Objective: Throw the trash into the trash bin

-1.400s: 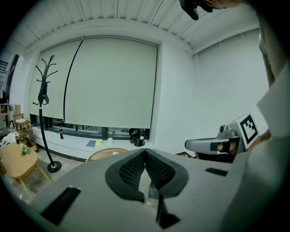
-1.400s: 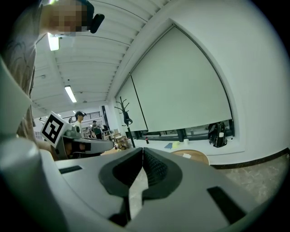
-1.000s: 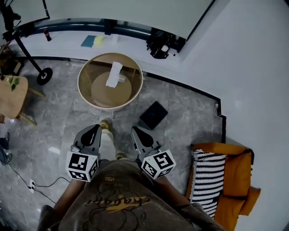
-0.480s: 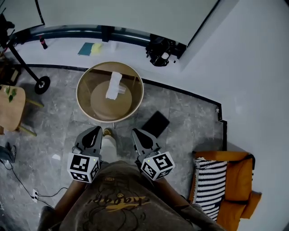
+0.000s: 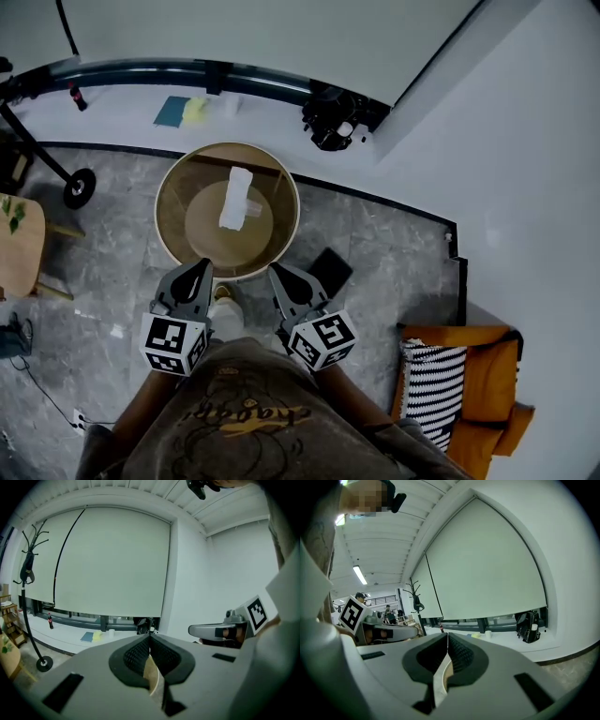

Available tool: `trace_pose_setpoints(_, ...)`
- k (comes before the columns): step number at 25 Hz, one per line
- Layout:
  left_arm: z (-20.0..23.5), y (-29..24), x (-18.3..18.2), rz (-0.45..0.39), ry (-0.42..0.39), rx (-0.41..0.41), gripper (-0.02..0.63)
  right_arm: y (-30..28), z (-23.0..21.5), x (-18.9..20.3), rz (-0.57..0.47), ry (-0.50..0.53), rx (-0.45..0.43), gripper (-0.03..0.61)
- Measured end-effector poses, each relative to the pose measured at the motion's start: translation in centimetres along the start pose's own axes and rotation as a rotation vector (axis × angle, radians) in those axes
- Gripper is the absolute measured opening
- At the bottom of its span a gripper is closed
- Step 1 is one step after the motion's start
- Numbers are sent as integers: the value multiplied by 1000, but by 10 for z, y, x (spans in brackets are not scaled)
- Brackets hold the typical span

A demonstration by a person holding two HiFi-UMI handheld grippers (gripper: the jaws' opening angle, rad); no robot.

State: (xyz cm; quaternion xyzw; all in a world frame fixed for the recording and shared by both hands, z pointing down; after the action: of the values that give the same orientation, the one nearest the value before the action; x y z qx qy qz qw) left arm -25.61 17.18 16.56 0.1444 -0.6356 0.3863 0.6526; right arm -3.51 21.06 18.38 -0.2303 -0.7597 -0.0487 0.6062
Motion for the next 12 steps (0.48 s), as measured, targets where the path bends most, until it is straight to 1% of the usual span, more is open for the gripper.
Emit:
trace_pose_setpoints(6,44,-34,-26,-1,-10,42,18,-48,-7,-26,-18,7,35,19)
trace_pose_setpoints(12,83,-69,-51,-11,-24,78,19,-91,-19,-40,-16,17,67,20)
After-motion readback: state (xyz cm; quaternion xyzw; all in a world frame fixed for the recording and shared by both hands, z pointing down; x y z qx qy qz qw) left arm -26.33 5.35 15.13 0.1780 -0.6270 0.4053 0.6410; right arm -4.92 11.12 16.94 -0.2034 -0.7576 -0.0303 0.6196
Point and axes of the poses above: the fingertips, and each gripper's own axes: y backward along the fingers, z to its left, x out of its underside, the point moved 10 cm from there along y, backward along the fingers, and after that the axes turned 5 degrees about x, right-handed, at the moved point
